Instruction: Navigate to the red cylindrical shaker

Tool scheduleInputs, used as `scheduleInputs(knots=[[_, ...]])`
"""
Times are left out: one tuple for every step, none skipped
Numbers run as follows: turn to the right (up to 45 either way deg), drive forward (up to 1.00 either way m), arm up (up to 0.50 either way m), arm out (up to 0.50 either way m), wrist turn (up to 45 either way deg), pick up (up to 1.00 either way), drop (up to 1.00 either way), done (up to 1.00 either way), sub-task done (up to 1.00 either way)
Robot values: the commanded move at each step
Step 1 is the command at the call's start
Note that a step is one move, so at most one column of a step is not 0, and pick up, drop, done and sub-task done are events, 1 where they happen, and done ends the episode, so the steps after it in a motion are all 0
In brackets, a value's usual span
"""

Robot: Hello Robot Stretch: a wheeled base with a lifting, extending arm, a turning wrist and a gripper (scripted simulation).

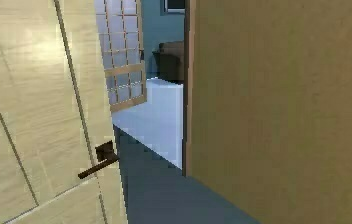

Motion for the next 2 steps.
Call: scheduleInputs(knots=[[24.0, 0.0, 0.0, 0.0, 0.0, 0.0, 0.0, 0.0, 0.0], [0.0, 0.45, 0.0, 0.0, 0.0, 0.0, 0.0, 0.0, 0.0]])
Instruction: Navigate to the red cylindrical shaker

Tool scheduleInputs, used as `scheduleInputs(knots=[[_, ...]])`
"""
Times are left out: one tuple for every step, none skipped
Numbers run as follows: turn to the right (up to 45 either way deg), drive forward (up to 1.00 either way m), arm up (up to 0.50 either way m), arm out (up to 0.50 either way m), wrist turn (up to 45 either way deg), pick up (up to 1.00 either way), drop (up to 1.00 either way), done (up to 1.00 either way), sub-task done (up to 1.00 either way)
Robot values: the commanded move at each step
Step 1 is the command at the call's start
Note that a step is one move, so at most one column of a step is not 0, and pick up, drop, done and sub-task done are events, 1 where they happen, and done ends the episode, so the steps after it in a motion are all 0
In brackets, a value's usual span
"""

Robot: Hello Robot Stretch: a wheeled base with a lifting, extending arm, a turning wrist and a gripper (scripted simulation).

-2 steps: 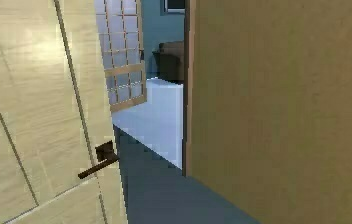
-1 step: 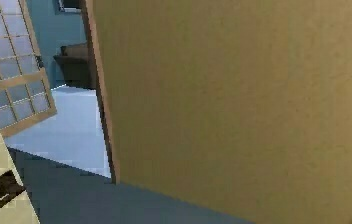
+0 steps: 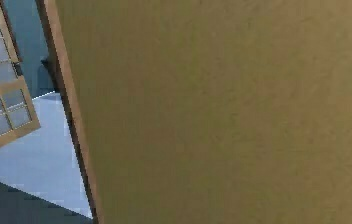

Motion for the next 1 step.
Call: scheduleInputs(knots=[[-21.0, 0.0, 0.0, 0.0, 0.0, 0.0, 0.0, 0.0, 0.0]])
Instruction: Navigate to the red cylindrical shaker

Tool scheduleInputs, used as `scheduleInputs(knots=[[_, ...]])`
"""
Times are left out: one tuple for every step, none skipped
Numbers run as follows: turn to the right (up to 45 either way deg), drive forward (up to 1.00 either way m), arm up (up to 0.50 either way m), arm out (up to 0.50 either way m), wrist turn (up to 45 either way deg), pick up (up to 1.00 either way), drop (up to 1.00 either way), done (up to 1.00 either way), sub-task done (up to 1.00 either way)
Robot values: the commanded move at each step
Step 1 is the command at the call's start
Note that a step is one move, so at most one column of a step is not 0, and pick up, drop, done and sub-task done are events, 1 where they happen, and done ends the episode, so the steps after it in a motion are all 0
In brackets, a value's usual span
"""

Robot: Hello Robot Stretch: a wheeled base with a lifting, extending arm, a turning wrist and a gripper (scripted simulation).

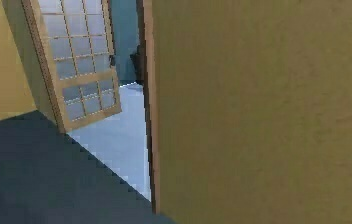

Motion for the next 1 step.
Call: scheduleInputs(knots=[[0.0, 0.65, 0.0, 0.0, 0.0, 0.0, 0.0, 0.0, 0.0]])
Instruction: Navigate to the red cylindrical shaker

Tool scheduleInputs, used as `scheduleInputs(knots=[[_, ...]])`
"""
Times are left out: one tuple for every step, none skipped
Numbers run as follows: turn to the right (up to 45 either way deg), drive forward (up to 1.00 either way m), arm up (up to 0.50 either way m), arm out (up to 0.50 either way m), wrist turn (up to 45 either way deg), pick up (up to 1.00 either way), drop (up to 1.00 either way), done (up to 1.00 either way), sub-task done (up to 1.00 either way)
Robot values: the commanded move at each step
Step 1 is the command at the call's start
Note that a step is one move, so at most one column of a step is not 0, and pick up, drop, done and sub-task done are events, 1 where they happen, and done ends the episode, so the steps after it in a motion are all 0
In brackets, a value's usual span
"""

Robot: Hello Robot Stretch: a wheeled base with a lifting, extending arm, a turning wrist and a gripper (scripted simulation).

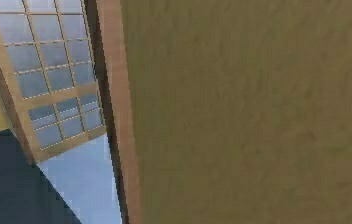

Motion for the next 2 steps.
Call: scheduleInputs(knots=[[-45.0, 0.0, 0.0, 0.0, 0.0, 0.0, 0.0, 0.0, 0.0], [-3.0, 0.0, 0.0, 0.0, 0.0, 0.0, 0.0, 0.0, 0.0]])
